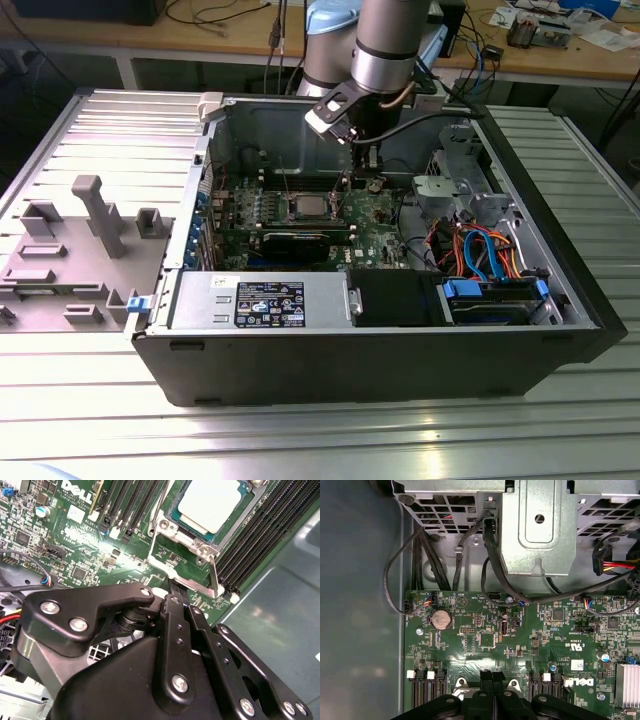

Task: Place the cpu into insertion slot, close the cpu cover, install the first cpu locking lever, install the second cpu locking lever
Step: 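Close the cpu cover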

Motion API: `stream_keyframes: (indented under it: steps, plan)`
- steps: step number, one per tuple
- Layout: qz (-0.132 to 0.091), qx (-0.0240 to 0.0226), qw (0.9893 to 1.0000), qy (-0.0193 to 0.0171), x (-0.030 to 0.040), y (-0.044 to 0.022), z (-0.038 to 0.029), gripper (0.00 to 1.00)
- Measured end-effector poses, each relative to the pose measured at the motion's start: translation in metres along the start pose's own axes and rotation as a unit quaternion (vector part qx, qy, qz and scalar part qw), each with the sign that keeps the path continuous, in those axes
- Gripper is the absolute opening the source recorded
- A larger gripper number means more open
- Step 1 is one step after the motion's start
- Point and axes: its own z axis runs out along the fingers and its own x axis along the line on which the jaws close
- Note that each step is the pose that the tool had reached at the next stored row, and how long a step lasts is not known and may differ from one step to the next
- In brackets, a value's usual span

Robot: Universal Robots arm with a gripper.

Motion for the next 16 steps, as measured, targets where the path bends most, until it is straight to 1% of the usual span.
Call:
stream_keyframes:
  steps: [16]
  plan:
    - [0.000,0.0000,1.0000,0.0000,0.0001,-0.0049,0.0001,0.11]
